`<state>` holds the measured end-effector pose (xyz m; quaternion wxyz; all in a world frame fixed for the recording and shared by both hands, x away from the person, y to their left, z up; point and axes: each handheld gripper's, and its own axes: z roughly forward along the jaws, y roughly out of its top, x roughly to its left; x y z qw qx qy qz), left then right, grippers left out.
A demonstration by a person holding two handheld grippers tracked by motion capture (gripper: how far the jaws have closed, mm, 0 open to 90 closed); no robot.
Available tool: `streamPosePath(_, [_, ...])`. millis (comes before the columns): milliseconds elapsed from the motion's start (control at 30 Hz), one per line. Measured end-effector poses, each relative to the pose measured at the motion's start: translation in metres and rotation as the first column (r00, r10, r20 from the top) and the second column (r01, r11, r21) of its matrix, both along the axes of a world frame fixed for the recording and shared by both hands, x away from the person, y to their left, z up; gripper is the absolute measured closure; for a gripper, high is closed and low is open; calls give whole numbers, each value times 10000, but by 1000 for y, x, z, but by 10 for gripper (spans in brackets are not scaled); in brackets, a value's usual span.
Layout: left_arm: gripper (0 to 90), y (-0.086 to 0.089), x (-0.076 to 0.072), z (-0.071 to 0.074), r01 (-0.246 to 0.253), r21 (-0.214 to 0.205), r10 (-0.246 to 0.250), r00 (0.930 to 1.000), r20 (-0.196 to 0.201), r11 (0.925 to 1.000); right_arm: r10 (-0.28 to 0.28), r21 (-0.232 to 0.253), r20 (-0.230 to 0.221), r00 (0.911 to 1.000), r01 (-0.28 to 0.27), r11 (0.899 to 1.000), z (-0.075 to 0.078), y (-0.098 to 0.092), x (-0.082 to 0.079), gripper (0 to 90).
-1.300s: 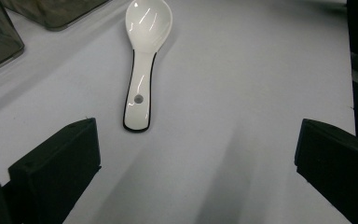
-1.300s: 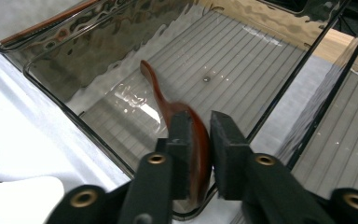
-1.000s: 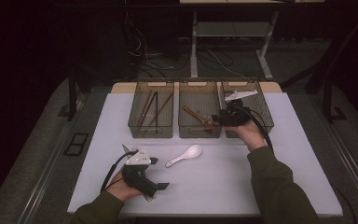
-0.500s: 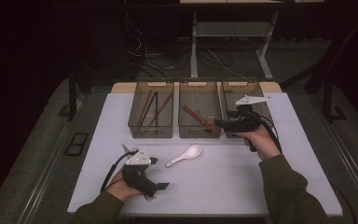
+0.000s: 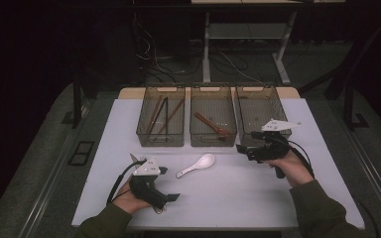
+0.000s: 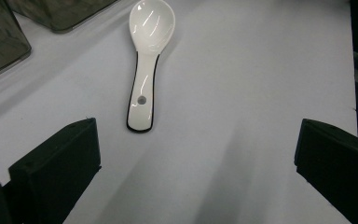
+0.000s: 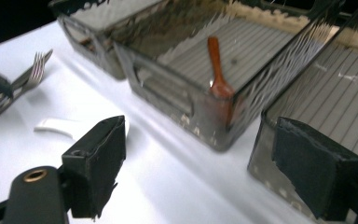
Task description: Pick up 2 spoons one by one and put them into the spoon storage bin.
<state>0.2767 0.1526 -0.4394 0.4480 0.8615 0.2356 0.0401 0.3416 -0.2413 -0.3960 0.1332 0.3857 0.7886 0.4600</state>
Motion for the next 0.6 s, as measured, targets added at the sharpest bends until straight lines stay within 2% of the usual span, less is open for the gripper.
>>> streamPosePath(267, [0, 0, 0, 0, -59, -51, 59, 10000, -8, 10000, 234, 70, 156, 9996, -235, 9997, -13, -11, -24, 175])
streamPosePath(500, [0, 1, 1, 0, -158, -5, 158, 9999, -8, 9999, 222, 72, 6, 9998, -222, 9997, -24, -23, -43, 175])
streamPosePath(600, [38, 3, 2, 2, -289, -172, 289, 9996, -41, 9994, 229, 111, 89, 9997, -230, 9997, -28, -27, -51, 175])
